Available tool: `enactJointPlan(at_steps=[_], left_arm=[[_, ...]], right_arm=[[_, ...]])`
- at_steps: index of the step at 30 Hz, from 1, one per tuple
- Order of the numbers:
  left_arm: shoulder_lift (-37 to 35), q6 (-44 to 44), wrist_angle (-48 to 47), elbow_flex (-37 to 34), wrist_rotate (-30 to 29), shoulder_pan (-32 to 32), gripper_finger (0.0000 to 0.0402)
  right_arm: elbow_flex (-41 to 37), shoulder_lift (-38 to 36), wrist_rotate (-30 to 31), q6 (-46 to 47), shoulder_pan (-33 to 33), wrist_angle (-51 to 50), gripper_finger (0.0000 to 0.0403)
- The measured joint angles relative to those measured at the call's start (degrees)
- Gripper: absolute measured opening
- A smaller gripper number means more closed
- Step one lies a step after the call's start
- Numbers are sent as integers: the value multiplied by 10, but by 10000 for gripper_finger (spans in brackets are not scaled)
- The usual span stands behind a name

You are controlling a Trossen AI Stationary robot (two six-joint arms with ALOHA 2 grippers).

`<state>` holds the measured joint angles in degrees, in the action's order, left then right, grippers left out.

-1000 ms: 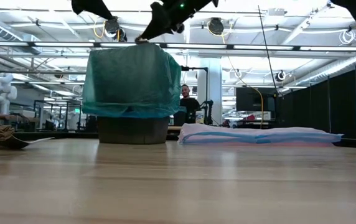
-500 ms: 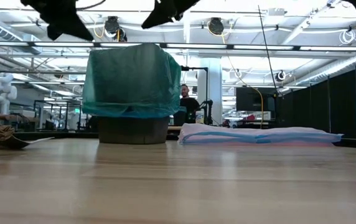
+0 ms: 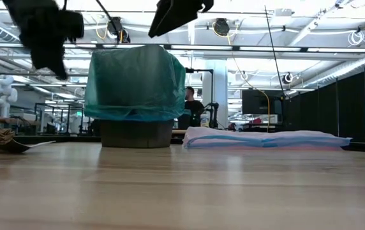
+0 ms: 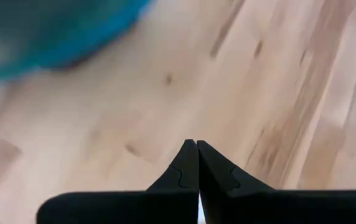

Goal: Place trash/remove bag and relplace
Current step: Put the white paper into the trash bin

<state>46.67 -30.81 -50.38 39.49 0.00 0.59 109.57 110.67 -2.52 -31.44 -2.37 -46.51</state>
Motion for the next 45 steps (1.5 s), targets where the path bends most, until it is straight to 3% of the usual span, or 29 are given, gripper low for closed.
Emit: enactJointPlan(at_steps=[9, 20, 25, 31, 38, 42, 45], left_arm=[[72, -95, 7, -38, 2, -95, 0], [196, -179, 10, -46, -62, -201, 0], [248, -214, 101, -81, -65, -230, 0], [292, -210, 249, -96, -94, -236, 0], [323, -127, 421, -97, -161, -198, 0], [309, -70, 459, -91, -168, -170, 0], [270, -47, 452, -87, -176, -168, 0]], right_arm=[[0, 0, 15, 23, 30, -40, 231], [0, 0, 15, 45, 48, -60, 231], [0, 0, 14, 55, 51, -83, 231], [0, 0, 14, 60, 62, -136, 231], [0, 0, 9, 89, 93, -203, 231], [0, 0, 2, 97, 115, -201, 229], [-9, -1, -46, 107, 120, -176, 219]])
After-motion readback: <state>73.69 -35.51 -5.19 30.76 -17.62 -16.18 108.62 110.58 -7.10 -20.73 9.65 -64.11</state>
